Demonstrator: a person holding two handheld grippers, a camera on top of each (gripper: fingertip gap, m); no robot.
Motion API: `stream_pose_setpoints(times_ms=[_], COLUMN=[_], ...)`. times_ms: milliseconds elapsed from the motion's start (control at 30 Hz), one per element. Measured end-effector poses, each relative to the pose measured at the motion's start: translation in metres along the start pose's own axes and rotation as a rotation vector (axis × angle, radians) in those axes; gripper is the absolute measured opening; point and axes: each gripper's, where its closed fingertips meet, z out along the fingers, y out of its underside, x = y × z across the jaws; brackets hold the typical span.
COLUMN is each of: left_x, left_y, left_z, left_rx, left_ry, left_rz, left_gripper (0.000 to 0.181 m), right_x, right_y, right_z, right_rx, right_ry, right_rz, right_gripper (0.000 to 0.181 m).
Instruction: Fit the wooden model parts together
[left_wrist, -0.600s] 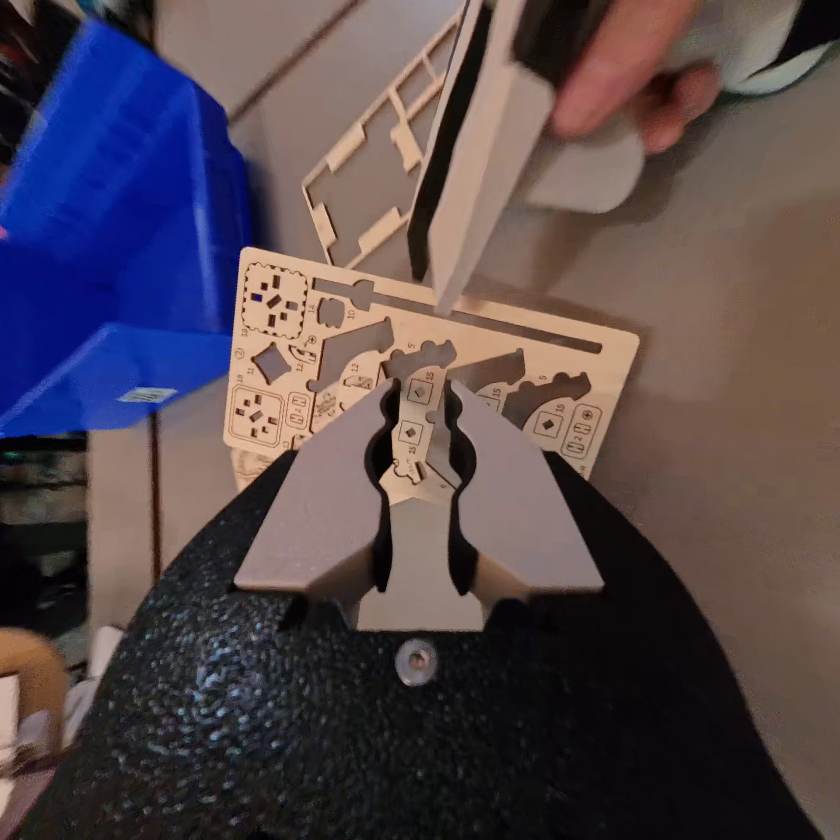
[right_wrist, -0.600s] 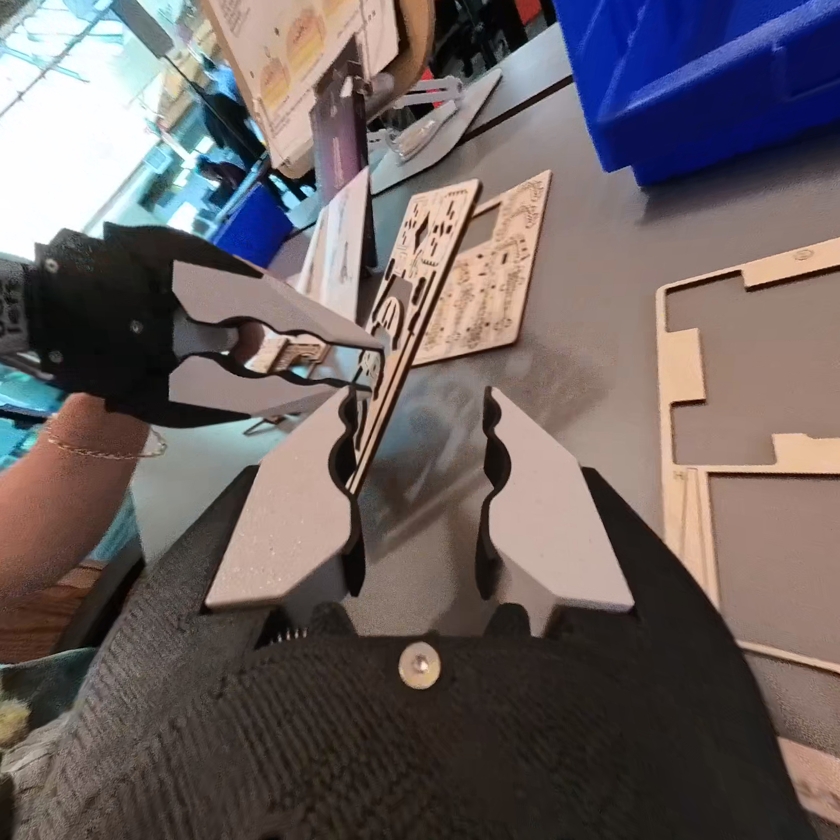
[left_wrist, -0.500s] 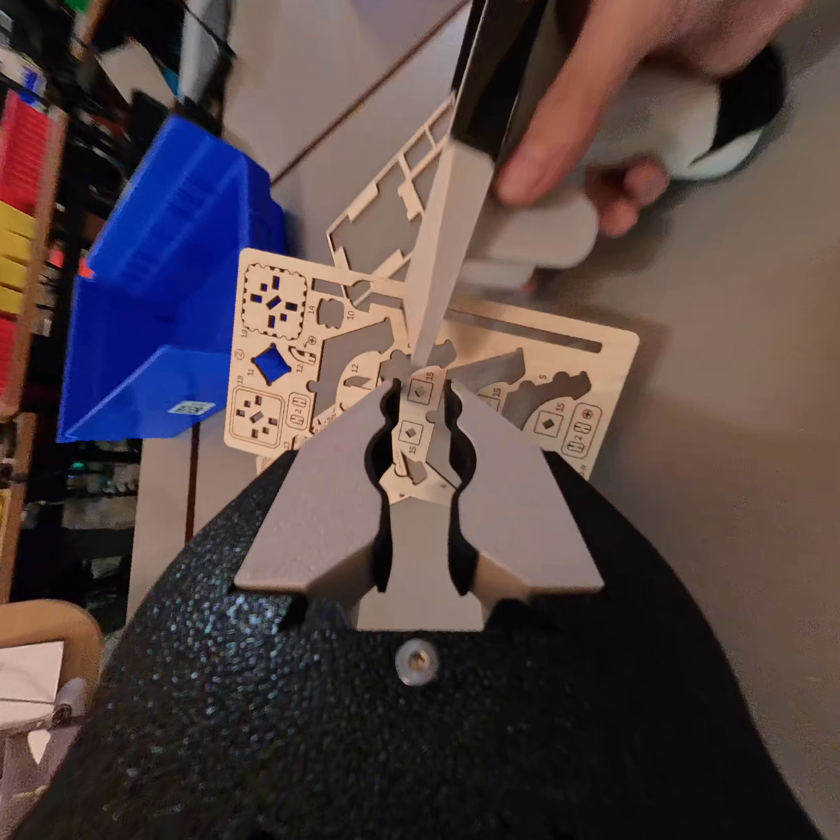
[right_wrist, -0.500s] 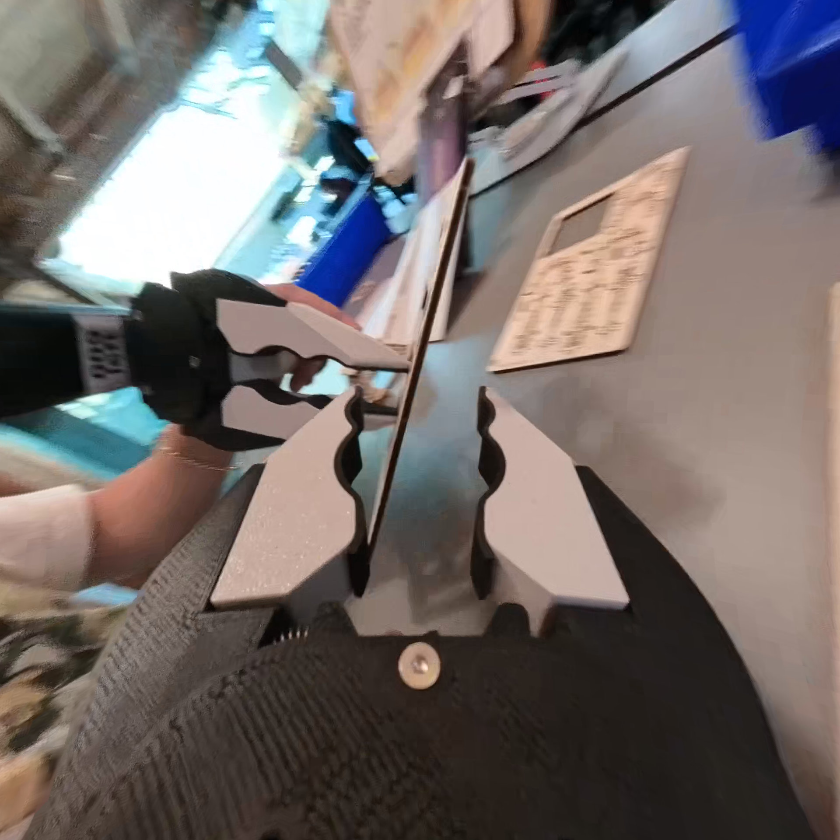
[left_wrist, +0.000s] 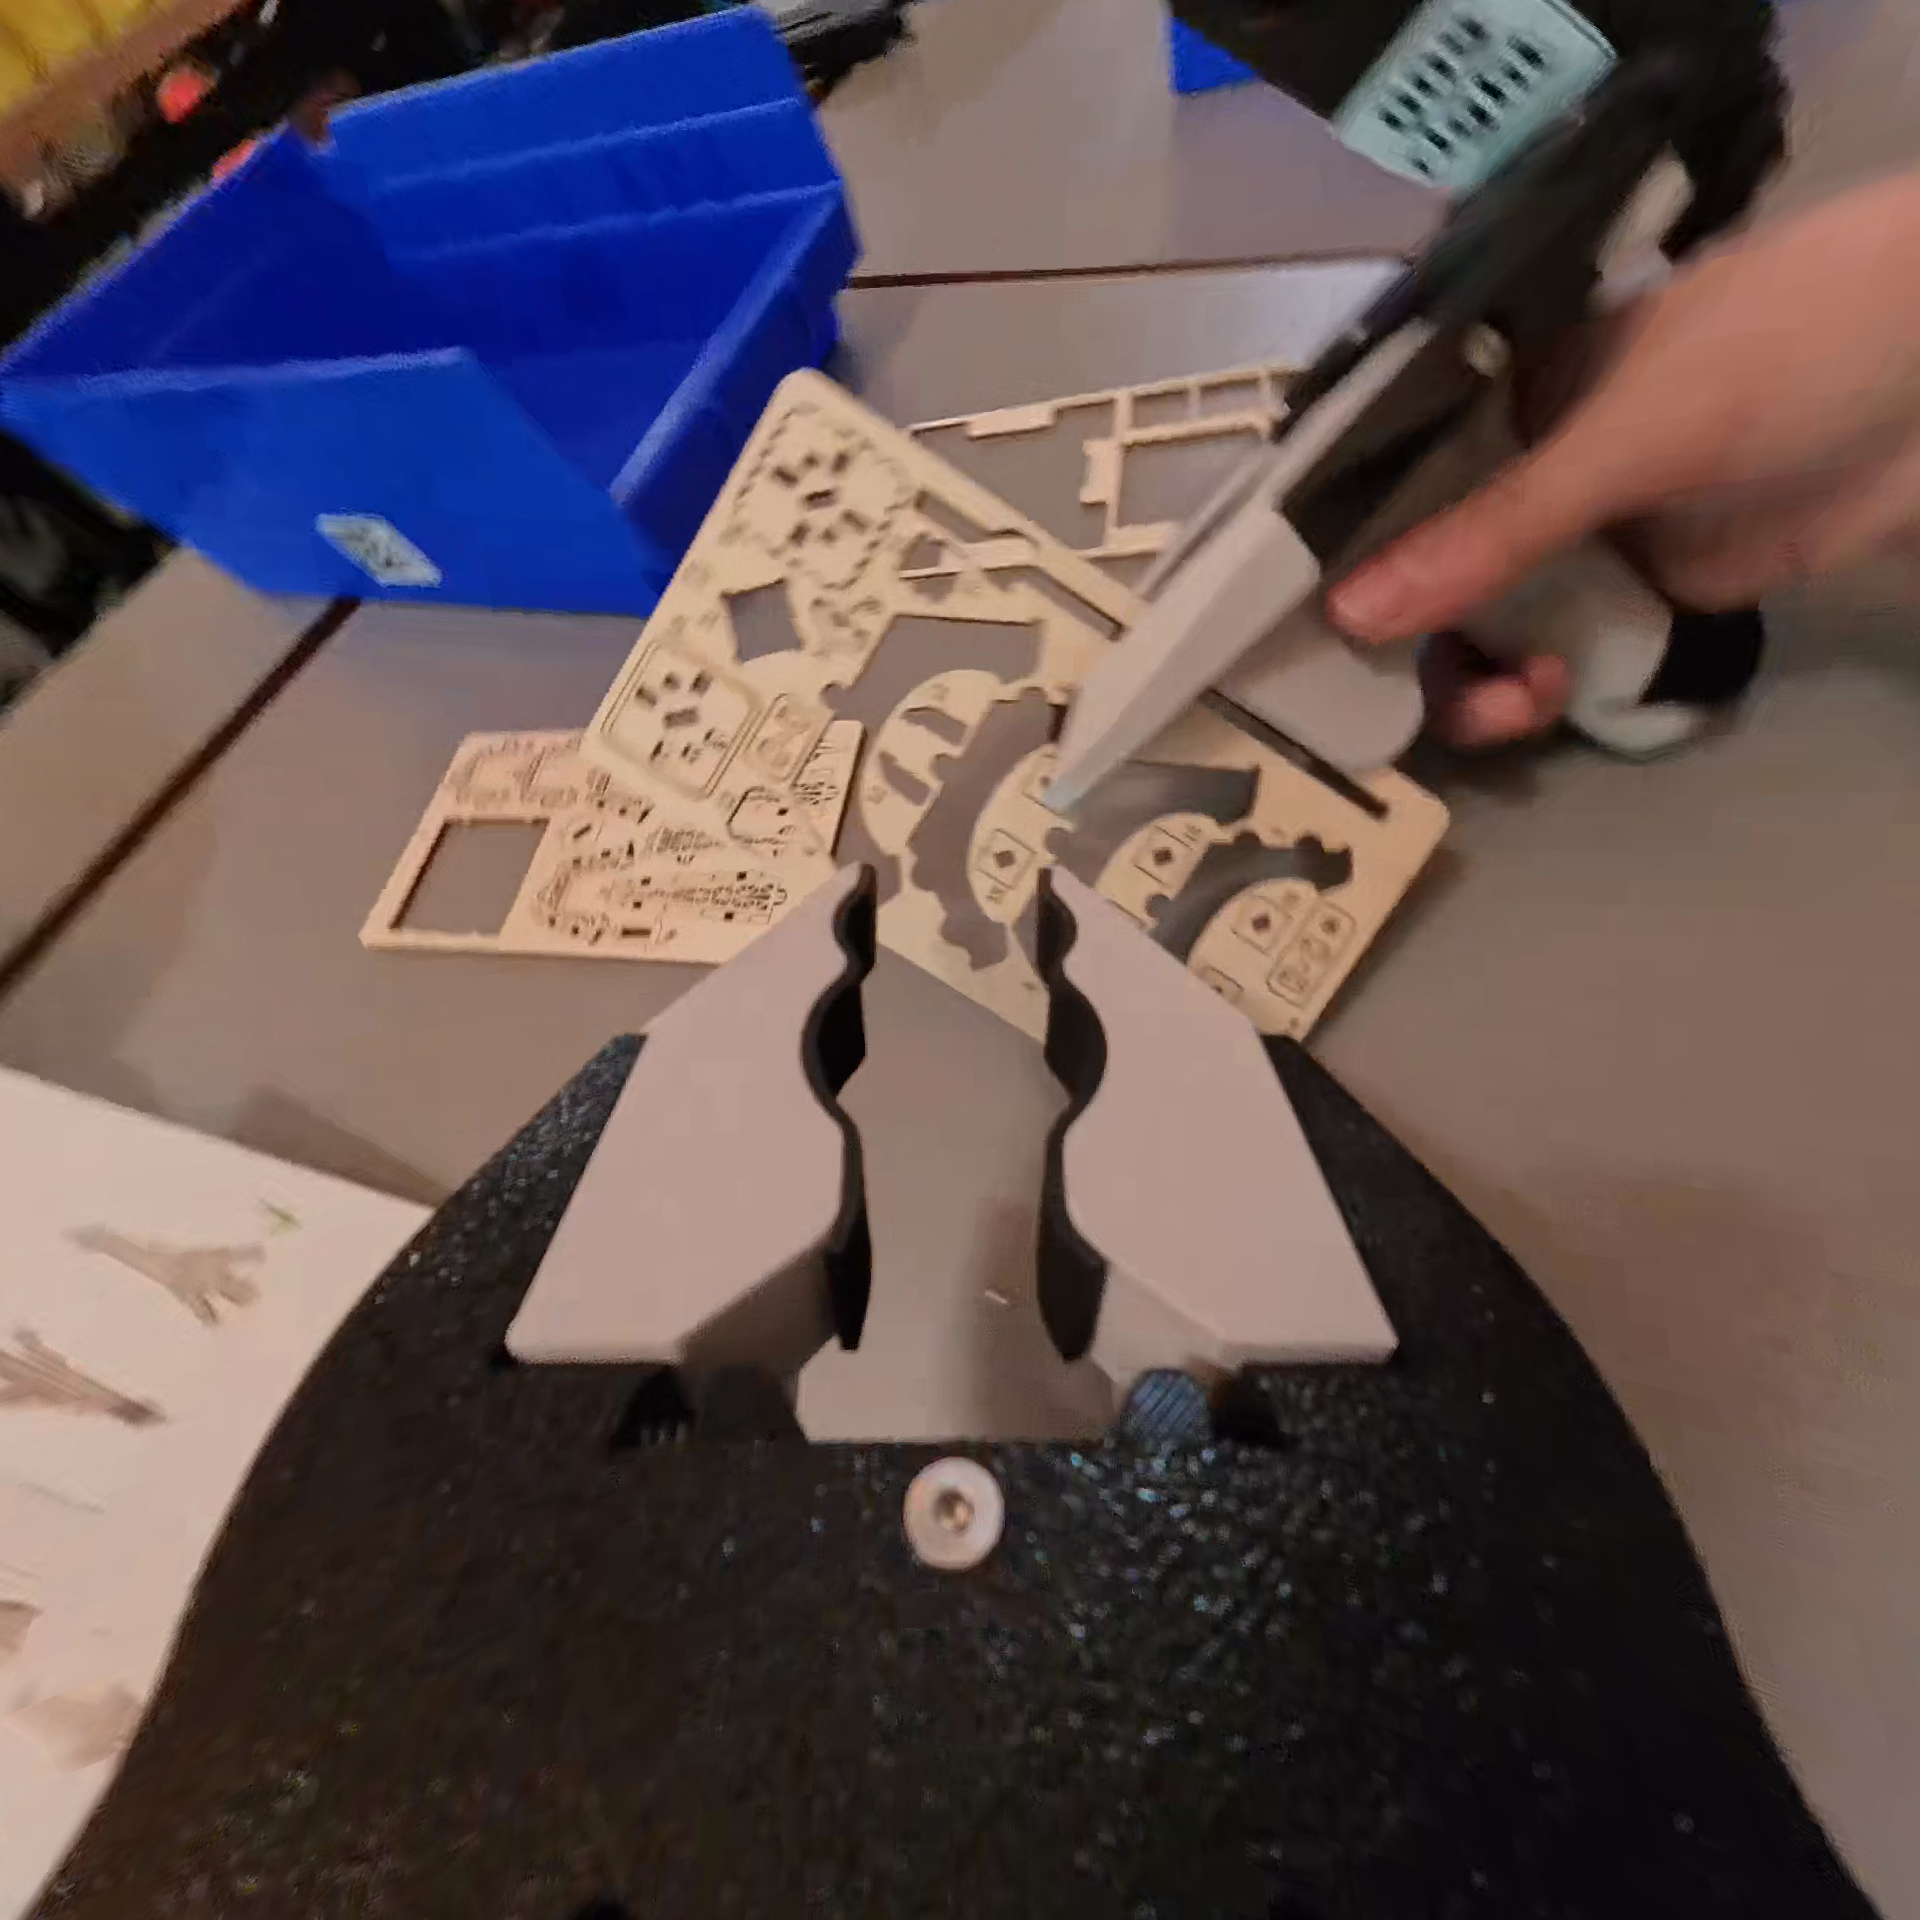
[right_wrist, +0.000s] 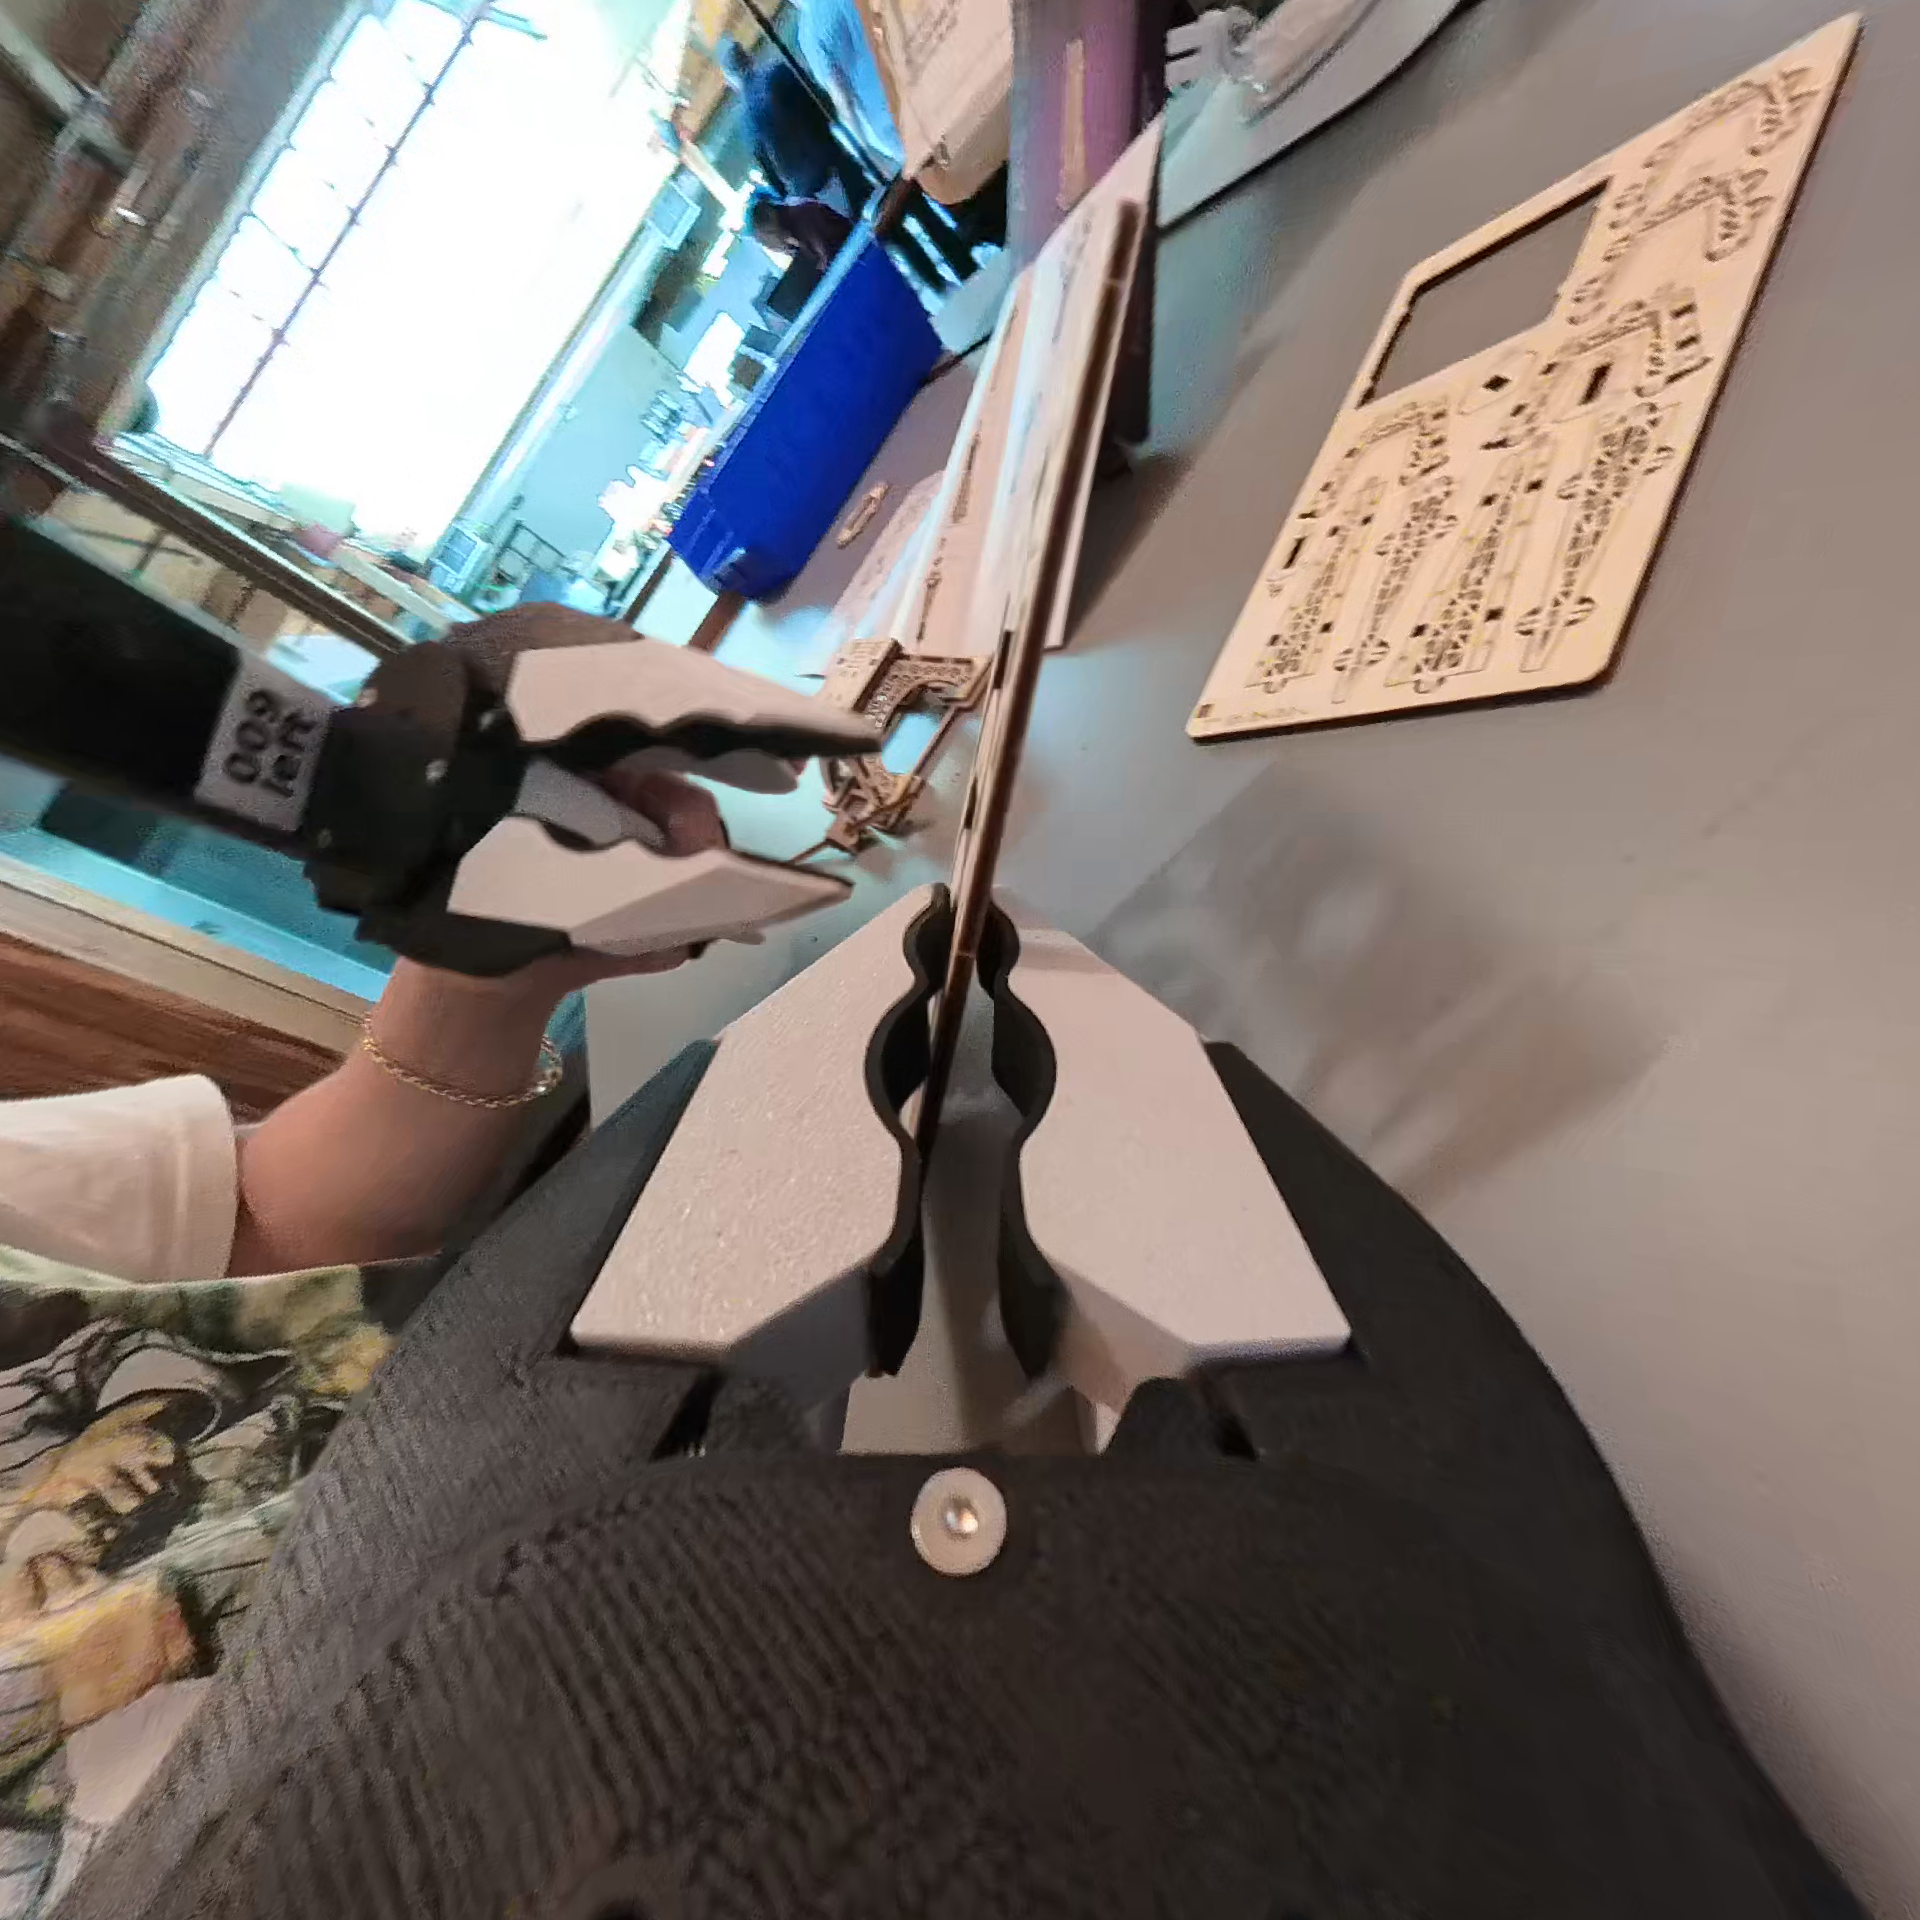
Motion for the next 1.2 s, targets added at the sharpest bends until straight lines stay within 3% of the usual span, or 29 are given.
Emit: stream_pose_setpoints(times_ms=[133,300,400,667,767,833,1067,1200], left_x=[-0.017,-0.003,0.006,0.011,0.018,0.019,0.022,0.023], left_y=[0.002,-0.003,-0.006,-0.004,-0.007,-0.006,-0.008,-0.011], left_z=[-0.005,-0.004,-0.001,-0.003,-0.008,-0.007,-0.015,-0.016], left_rx=[0.059,0.152,0.164,0.159,0.176,0.167,0.202,0.217], left_ry=[-0.004,0.195,0.253,0.304,0.37,0.376,0.462,0.479], left_rz=[-0.346,-0.594,-0.601,-0.608,-0.603,-0.609,-0.629,-0.612], left_gripper=[0.047,0.05,0.029,0.021,0.007,0.007,0.011,0.009], right_x=[-0.01,-0.03,-0.033,-0.032,-0.024,-0.023,-0.043,-0.05], right_y=[-0.007,-0.011,-0.006,0.0,-0.002,0.0,0.0,-0.005], right_z=[-0.001,-0.003,0.002,0.001,0.004,0.006,0.001,0.0], right_rx=[0.048,0.092,0.061,0.02,0.019,0.009,0.02,0.06], right_ry=[-0.056,-0.179,-0.184,-0.154,-0.094,-0.079,-0.203,-0.241], right_rz=[-0.036,-0.058,-0.065,-0.098,-0.105,-0.116,-0.164,-0.18], right_gripper=[0.0,0.0,0.0,0.0,0.018,0.02,0.001,0.007])
